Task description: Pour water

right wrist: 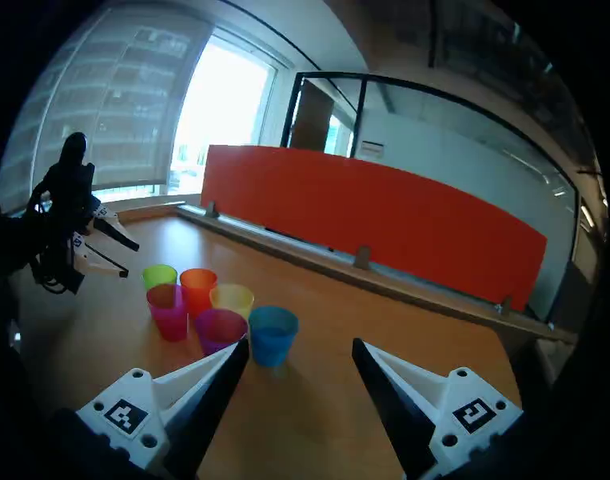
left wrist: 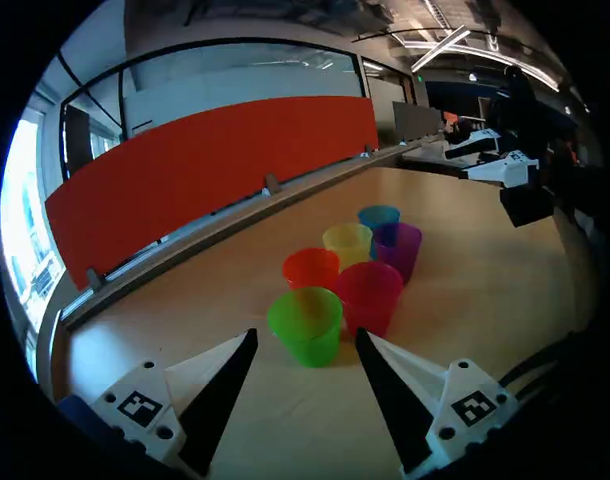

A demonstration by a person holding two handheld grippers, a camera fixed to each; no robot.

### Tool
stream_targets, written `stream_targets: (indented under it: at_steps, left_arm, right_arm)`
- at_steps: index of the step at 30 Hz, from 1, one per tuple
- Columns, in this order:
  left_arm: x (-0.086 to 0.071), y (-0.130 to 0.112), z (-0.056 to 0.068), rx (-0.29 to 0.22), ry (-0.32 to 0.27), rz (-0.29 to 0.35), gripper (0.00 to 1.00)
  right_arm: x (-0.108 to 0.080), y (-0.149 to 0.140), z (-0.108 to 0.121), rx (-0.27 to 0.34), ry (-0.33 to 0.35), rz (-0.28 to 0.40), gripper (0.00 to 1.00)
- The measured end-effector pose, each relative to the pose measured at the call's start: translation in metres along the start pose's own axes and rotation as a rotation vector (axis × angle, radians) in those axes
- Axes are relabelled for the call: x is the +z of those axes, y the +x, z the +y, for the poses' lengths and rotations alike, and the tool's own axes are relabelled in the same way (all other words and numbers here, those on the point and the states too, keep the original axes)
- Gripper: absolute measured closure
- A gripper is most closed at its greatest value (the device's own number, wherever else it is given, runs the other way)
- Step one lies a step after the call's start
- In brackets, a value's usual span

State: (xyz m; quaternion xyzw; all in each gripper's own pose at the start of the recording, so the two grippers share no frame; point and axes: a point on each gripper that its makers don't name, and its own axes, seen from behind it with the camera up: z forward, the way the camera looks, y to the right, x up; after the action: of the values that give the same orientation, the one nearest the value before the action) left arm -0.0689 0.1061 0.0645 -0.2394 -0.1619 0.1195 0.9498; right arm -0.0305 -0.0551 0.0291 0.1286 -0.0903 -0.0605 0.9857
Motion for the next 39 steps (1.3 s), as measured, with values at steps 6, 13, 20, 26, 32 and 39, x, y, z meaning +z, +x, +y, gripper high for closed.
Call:
stream_targets:
  at_steps: [6,13,20,26,32,39]
  left_arm:
    - [0.012,0.0,0.0,0.02,-0.023,-0.029,0.1]
    - [0.023,-0.003,0.001,0.0,-0.049,-0.049,0.09]
    - [0.031,-0.008,-0.001,-0.012,-0.065,-0.071,0.1]
    - [0.036,-0.011,-0.002,-0.017,-0.076,-0.085,0.1]
    - [0.041,-0.013,-0.002,-0.025,-0.09,-0.098,0.1]
    - [0.047,-0.019,-0.001,-0.023,-0.113,-0.121,0.09]
  right_arm:
    - [0.007,-0.001,0.002,-0.012,0.009,-0.01,0.0]
    - [0.014,0.0,0.001,-0.021,0.025,-0.013,0.0]
    - [0.021,0.001,0.0,-0.029,0.036,-0.017,0.0]
    - [0.025,0.0,0.0,-0.04,0.042,-0.022,0.0]
    - [0.026,0.002,-0.001,-0.047,0.046,-0.023,0.0]
    - [0.029,-0.002,-0.001,-0.057,0.049,-0.033,0.0]
